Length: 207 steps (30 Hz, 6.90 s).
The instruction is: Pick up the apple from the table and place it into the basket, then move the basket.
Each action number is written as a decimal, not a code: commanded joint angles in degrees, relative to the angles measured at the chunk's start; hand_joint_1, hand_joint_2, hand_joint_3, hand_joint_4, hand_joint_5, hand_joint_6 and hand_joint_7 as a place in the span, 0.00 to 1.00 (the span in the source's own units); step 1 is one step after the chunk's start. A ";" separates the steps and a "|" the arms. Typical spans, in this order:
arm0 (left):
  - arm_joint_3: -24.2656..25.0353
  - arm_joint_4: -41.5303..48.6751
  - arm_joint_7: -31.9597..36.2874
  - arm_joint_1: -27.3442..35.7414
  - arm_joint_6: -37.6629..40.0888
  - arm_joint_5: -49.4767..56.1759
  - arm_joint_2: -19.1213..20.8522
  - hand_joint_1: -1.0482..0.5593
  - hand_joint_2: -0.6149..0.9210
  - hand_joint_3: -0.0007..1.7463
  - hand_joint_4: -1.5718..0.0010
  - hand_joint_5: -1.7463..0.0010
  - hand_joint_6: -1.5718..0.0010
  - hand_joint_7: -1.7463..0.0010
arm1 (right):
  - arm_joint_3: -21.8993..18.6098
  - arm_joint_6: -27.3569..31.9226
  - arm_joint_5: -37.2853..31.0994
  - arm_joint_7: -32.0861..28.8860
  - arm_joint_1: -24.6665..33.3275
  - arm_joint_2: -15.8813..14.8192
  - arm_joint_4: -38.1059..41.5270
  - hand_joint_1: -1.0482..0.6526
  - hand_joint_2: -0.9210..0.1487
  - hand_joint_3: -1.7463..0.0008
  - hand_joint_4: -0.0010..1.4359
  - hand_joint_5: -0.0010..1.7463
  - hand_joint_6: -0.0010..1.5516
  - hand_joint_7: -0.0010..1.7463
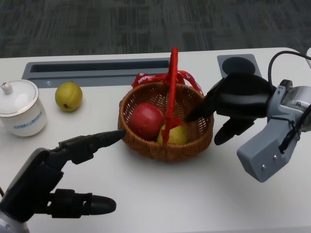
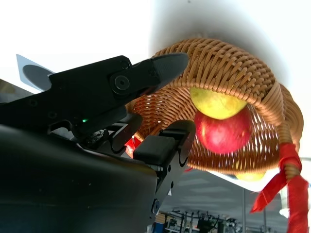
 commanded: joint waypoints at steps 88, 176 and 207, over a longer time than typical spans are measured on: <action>3.44 2.13 11.95 2.32 -13.21 5.43 -11.99 0.29 0.89 0.00 0.45 0.98 0.49 0.99 | 11.42 7.43 -4.00 -12.98 -2.29 10.31 2.57 0.36 0.07 0.99 0.76 0.03 0.62 0.03; 2.94 -19.26 12.55 35.65 -19.41 4.18 -14.83 0.31 0.86 0.00 0.40 1.00 0.45 1.00 | -8.82 36.97 11.25 8.27 6.39 4.12 4.92 0.00 0.01 0.98 0.07 0.00 0.05 0.00; 0.34 -11.97 11.67 22.25 -18.94 4.23 -11.72 0.32 0.87 0.00 0.40 1.00 0.44 1.00 | -23.84 24.36 25.07 14.12 3.61 -2.32 2.95 0.07 0.11 1.00 0.21 0.01 0.16 0.01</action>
